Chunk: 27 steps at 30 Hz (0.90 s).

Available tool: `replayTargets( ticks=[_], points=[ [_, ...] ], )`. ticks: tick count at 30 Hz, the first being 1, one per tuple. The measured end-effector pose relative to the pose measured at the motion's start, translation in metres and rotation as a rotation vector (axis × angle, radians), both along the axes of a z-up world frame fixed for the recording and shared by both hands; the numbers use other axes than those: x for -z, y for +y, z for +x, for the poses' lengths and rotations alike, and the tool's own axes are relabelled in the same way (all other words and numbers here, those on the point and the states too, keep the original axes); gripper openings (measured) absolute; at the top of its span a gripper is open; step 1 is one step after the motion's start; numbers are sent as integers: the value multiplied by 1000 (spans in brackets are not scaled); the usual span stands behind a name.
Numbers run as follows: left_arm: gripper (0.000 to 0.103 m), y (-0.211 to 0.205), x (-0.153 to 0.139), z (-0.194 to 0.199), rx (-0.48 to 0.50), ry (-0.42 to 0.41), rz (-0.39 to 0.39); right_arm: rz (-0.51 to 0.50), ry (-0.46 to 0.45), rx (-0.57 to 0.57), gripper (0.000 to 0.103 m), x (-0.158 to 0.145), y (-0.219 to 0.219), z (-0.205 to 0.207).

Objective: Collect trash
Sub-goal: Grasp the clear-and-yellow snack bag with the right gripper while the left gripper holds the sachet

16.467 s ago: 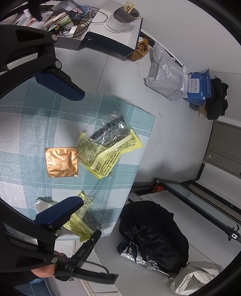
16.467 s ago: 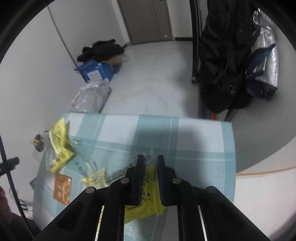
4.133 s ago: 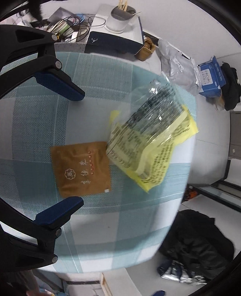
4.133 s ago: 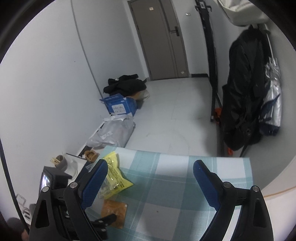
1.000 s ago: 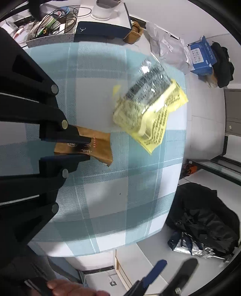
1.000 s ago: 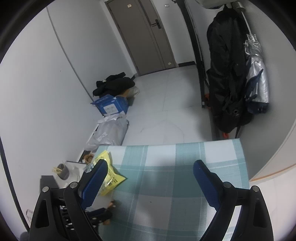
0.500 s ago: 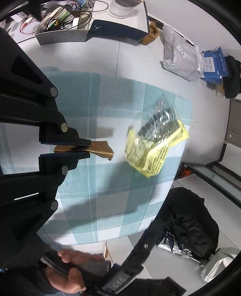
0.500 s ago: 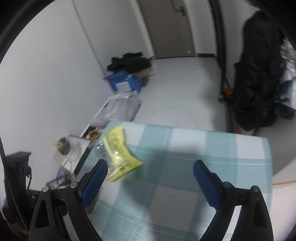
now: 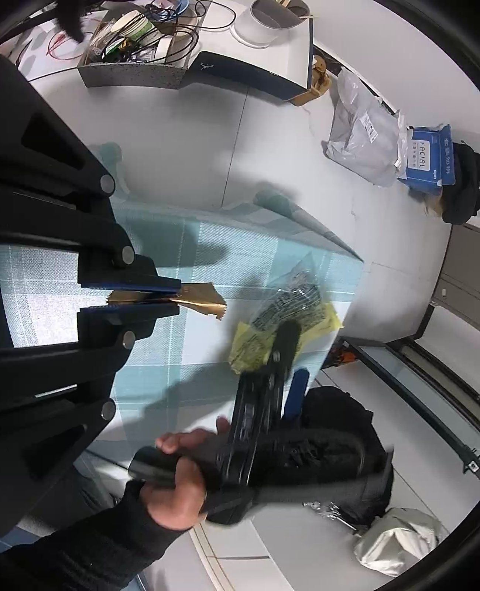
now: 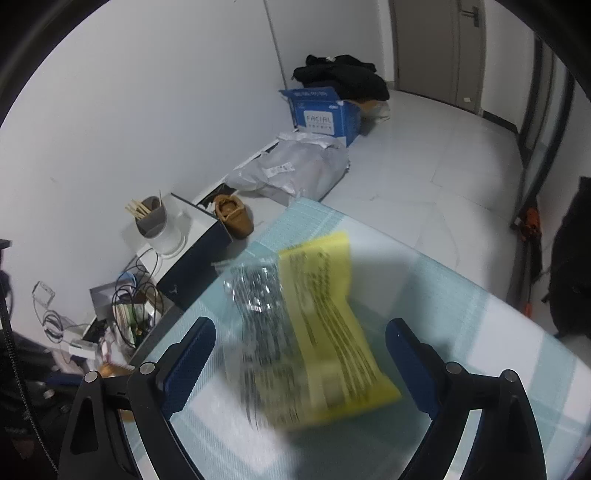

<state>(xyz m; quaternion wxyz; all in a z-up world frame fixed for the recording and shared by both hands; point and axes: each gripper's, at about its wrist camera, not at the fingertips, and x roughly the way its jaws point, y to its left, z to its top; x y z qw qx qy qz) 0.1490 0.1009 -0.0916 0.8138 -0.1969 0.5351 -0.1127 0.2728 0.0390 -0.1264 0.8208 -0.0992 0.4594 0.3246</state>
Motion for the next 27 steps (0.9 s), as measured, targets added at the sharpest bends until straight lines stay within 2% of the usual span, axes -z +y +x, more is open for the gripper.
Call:
replayTargets(
  ticks=[3,5,6,8,10,13,16,22,27],
  points=[
    [2,3,-1,-1,-5,-7,-7,-60,13,-26,94,12,19,5],
    [2,5,-2,-2,-2,-9,-9,-116,0,-35,90,20,25,6],
    [2,5,-3,-2,-9,-12,-4,-146,-1,-34,78,24,28,7],
    [2,7,-3,-3,-10,-17,-7,-144,-16,-32,71,26,28,5],
    [2,9,-6,-5,-13,-29,-6,-121,-3,-26,55,25,23,3],
    [2,9,-9,-7,-14,-41,-7,-104,14,-25,39,22,13,0],
    [2,8,-10,-7,-16,-48,-1,-93,26,-6,31,21,-1,-7],
    [2,0,-17,-9,-10,-68,13,-55,32,64,23,10,-32,-20],
    [2,-15,-33,-15,16,-121,31,-16,19,119,21,-10,-64,-35]
  ],
)
